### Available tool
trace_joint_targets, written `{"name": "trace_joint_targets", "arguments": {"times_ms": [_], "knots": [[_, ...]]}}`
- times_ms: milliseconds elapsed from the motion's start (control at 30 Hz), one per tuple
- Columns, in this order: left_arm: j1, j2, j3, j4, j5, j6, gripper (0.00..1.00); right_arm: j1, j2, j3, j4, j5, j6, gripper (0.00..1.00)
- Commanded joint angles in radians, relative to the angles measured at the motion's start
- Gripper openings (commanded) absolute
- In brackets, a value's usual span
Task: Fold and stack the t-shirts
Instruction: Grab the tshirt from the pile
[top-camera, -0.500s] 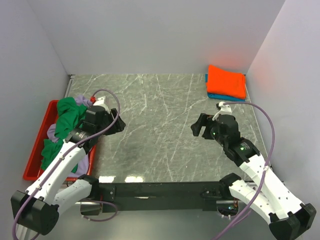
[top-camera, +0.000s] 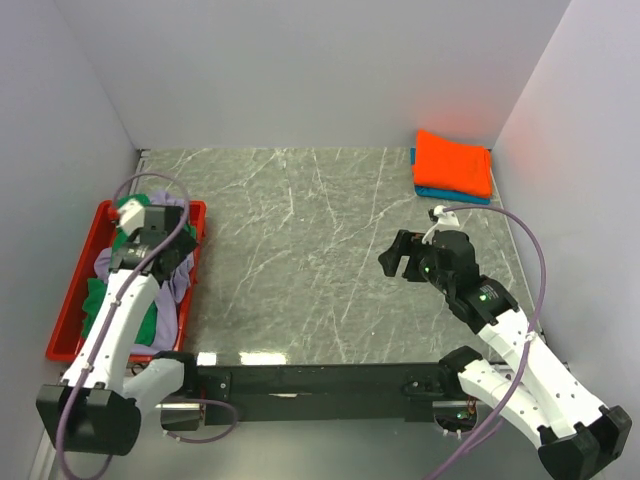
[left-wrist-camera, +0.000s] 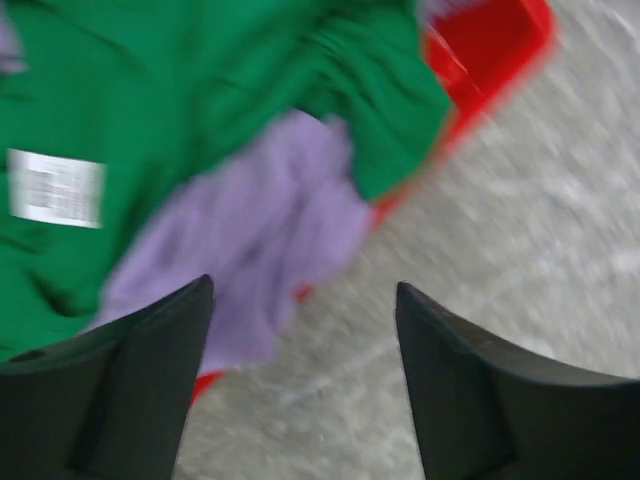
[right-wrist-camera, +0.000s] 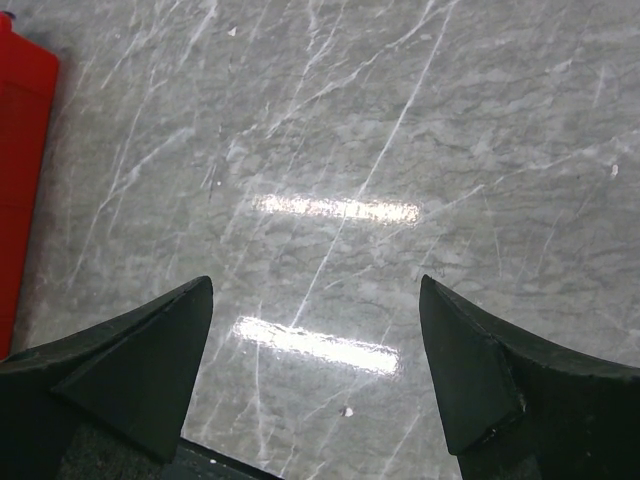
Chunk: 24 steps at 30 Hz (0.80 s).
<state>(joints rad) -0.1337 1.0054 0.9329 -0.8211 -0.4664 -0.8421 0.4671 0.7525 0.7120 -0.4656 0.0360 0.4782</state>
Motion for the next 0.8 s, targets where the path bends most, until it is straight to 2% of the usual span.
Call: {"name": "trace_joint_targets", "arguments": {"times_ms": [0, 100, 333, 433, 467, 500, 567, 633, 700, 767], "knots": [[0.13, -0.004, 0.02, -0.018, -0.08, -0.011, 0.81, 0.004, -0.015, -0.003, 0.03, -0.021, -0.009, 0.9], [0.247, 0.027, 0.006, 0.046, -0.037, 0.02, 0.81, 0.004, -0.019, -0.005, 0.031, -0.025, -0.009, 0.9], [0.37, 0.137, -0.017, 0.151, -0.037, -0.009, 0.81, 0.004, -0.021, -0.008, 0.035, -0.031, -0.009, 0.9], [0.433, 0.196, -0.017, 0.192, 0.046, -0.012, 0.75, 0.002, -0.018, -0.008, 0.03, -0.033, -0.01, 0.9], [0.445, 0.225, -0.014, 0.197, 0.061, -0.012, 0.71, 0.002, -0.019, -0.009, 0.031, -0.053, -0.01, 0.89], [0.468, 0.237, -0.011, 0.207, 0.098, -0.006, 0.58, 0.004, -0.021, -0.011, 0.035, -0.056, -0.009, 0.89], [0.479, 0.257, 0.0, 0.215, 0.12, 0.003, 0.39, 0.002, -0.022, -0.014, 0.038, -0.059, -0.01, 0.89], [0.487, 0.256, 0.009, 0.226, 0.143, 0.014, 0.28, 0.004, -0.024, -0.011, 0.039, -0.061, -0.012, 0.89], [0.488, 0.237, 0.023, 0.209, 0.146, 0.014, 0.02, 0.005, -0.021, -0.008, 0.035, -0.061, -0.012, 0.89], [0.488, 0.199, 0.055, 0.198, 0.161, 0.023, 0.01, 0.002, -0.021, -0.008, 0.033, -0.067, -0.013, 0.89]]}}
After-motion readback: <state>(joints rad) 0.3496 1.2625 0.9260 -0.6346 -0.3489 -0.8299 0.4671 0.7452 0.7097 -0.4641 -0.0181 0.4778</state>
